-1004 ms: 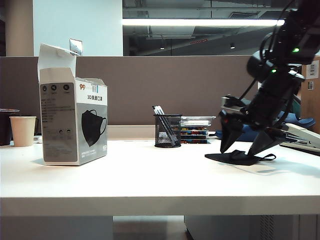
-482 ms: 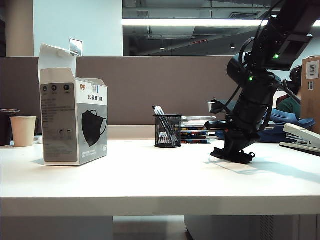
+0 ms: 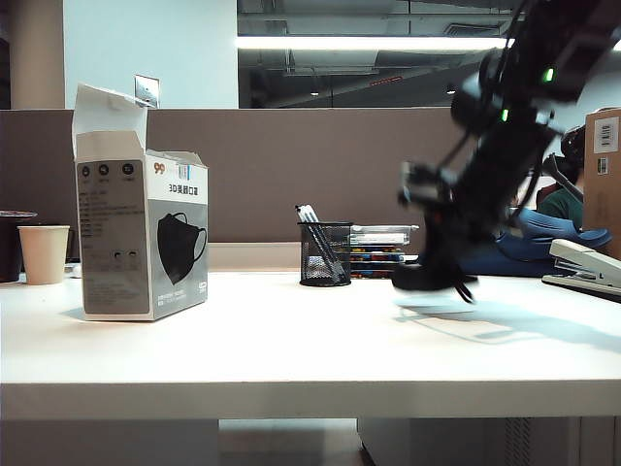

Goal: Put the mask into the mask box.

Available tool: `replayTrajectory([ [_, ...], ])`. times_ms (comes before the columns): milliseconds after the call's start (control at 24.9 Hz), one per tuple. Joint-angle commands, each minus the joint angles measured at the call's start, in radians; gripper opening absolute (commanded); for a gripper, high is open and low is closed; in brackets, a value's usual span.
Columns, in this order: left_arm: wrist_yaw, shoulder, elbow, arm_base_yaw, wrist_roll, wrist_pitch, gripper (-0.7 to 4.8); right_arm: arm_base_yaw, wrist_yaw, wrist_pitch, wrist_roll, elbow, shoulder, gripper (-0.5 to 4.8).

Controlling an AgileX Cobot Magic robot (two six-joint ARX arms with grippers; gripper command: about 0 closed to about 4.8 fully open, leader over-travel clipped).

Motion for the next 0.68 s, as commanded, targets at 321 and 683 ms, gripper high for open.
replayTrajectory([
  [321, -0.051, 0.021, 0.084, 0.002, 0.032, 0.016, 1.94, 0.002, -0.325, 0.126, 0.01, 0.01, -0.154, -0.08],
  [683, -0.056, 0.272, 0.251, 0.002, 0.095, 0.016, 2.55, 0.003, -0.514, 0.275, 0.143, 0.01, -0.202, -0.09],
])
